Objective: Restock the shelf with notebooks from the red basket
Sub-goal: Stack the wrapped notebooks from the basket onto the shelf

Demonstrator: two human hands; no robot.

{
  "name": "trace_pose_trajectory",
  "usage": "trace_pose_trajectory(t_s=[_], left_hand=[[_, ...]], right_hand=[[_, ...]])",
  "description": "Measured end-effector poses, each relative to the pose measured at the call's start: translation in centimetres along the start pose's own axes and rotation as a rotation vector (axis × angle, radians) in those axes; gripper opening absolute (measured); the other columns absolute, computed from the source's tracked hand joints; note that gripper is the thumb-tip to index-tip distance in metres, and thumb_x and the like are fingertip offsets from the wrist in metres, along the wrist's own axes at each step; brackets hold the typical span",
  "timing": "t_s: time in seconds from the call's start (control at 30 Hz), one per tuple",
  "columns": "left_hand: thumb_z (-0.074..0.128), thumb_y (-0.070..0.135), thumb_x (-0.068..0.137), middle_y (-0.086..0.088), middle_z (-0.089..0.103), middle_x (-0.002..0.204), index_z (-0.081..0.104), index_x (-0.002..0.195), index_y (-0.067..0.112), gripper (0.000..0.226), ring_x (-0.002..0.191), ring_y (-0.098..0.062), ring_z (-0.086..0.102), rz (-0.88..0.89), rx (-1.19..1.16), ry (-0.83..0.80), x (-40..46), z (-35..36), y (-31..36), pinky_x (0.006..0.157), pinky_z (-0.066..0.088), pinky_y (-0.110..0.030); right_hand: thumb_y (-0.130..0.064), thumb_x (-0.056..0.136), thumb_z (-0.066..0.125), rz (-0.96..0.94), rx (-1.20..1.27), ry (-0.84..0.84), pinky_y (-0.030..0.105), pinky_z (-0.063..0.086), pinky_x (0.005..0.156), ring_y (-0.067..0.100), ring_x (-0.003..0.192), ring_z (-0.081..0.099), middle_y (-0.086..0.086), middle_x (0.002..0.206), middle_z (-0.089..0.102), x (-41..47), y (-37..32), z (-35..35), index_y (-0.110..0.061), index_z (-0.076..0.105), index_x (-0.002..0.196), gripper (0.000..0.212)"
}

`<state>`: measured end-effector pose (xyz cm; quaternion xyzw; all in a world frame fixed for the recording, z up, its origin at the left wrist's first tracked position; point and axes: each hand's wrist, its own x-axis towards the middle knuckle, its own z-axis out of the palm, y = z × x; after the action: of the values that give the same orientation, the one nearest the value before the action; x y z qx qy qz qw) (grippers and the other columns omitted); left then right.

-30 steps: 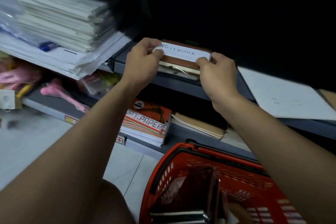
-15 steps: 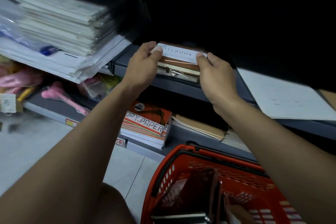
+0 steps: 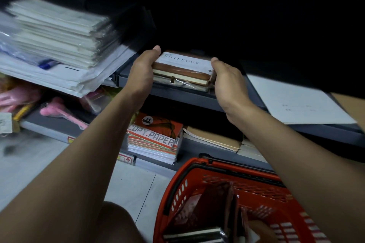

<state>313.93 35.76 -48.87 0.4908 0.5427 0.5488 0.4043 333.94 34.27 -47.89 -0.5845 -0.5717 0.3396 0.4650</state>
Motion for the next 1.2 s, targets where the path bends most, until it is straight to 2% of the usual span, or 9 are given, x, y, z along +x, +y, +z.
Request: trace_pose_trajectory(t_s=[0.07,0.17,0.27,0.5,0.7,0.83,0.93,1.1,1.2], left_hand=[[0.046,0.045,0.104,0.023,0.074,0.078,0.066,0.099,0.015,0.037,0.077,0.014,0.065,0.011,0.032,0.012,0.0,-0.6,-0.3,0.085,0.049,-0.011],[0.046,0.058,0.095,0.006,0.074,0.109,0.070,0.114,0.020,0.049,0.104,-0.009,0.066,0.046,0.090,0.093,-1.1,-1.1,0.1,0.103,0.045,-0.039],[0.045,0.056,0.097,0.005,0.068,0.123,0.065,0.130,0.025,0.050,0.116,-0.012,0.061,0.129,0.219,0.112,-2.5,-1.3,0.7,0.107,0.043,-0.038],[0.044,0.060,0.094,0.001,0.065,0.125,0.064,0.133,0.020,0.059,0.123,-0.023,0.053,0.331,0.608,0.140,-5.3,-2.3,1.7,0.106,0.043,-0.048],[0.044,0.056,0.090,-0.001,0.055,0.130,0.064,0.132,0.025,0.056,0.129,-0.020,0.038,0.340,0.631,0.016,-10.9,0.4,2.5,0.100,0.028,-0.030],[0.045,0.053,0.092,0.004,0.053,0.125,0.065,0.130,0.025,0.051,0.122,-0.016,0.037,0.259,0.703,-0.077,-13.8,1.2,1.7,0.098,0.032,-0.034],[0.049,0.049,0.095,0.007,0.065,0.110,0.072,0.107,0.030,0.032,0.109,-0.017,0.057,0.165,0.624,-0.109,-15.3,1.4,0.3,0.093,0.045,-0.038],[0.061,0.017,0.099,0.005,0.070,0.090,0.073,0.101,0.011,0.014,0.084,-0.010,0.063,-0.120,0.473,-0.198,-18.8,3.0,-1.9,0.073,0.047,-0.025],[0.059,0.018,0.099,-0.013,0.074,0.098,0.072,0.105,0.001,0.023,0.092,-0.025,0.069,-0.391,0.380,-0.405,-19.4,4.0,-4.0,0.090,0.058,-0.038]], right_hand=[[-0.053,0.101,0.039,-0.012,0.010,-0.004,0.048,0.048,0.093,0.028,0.102,0.064,0.004,0.097,0.072,-0.1,0.1,-0.4,-0.011,0.063,0.090,0.050],[-0.045,0.106,0.042,-0.016,0.041,0.004,0.044,0.051,0.086,0.027,0.098,0.067,0.009,0.102,0.074,-0.7,0.2,-0.9,-0.006,0.068,0.102,0.046],[-0.037,0.108,0.046,-0.034,0.049,0.011,0.036,0.045,0.079,0.019,0.088,0.063,0.001,0.093,0.071,-2.0,0.2,-1.5,-0.012,0.070,0.110,0.035],[-0.035,0.107,0.052,-0.133,-0.054,-0.009,0.030,0.045,0.101,0.009,0.113,0.058,-0.006,0.123,0.063,-6.6,0.8,-4.1,-0.029,0.066,0.120,0.020],[-0.032,0.104,0.058,-0.151,-0.182,-0.076,0.014,0.041,0.084,-0.001,0.102,0.057,-0.006,0.121,0.060,-11.4,1.5,-7.2,-0.023,0.067,0.127,0.026],[-0.028,0.101,0.064,-0.138,-0.224,-0.122,0.019,0.040,0.079,0.006,0.094,0.058,-0.010,0.112,0.058,-14.2,3.2,-9.0,-0.026,0.069,0.118,0.019],[-0.025,0.099,0.066,-0.133,-0.252,-0.143,0.020,0.041,0.081,0.010,0.096,0.059,-0.009,0.110,0.059,-15.7,5.0,-10.1,-0.027,0.069,0.116,0.017],[-0.023,0.095,0.071,-0.078,-0.329,-0.183,0.029,0.046,0.089,0.014,0.101,0.061,-0.006,0.109,0.060,-17.6,8.6,-10.8,-0.028,0.069,0.110,0.016],[-0.026,0.093,0.072,-0.030,-0.427,-0.243,0.039,0.049,0.100,0.023,0.113,0.059,-0.006,0.116,0.059,-18.9,11.3,-10.8,-0.026,0.070,0.116,0.023]])
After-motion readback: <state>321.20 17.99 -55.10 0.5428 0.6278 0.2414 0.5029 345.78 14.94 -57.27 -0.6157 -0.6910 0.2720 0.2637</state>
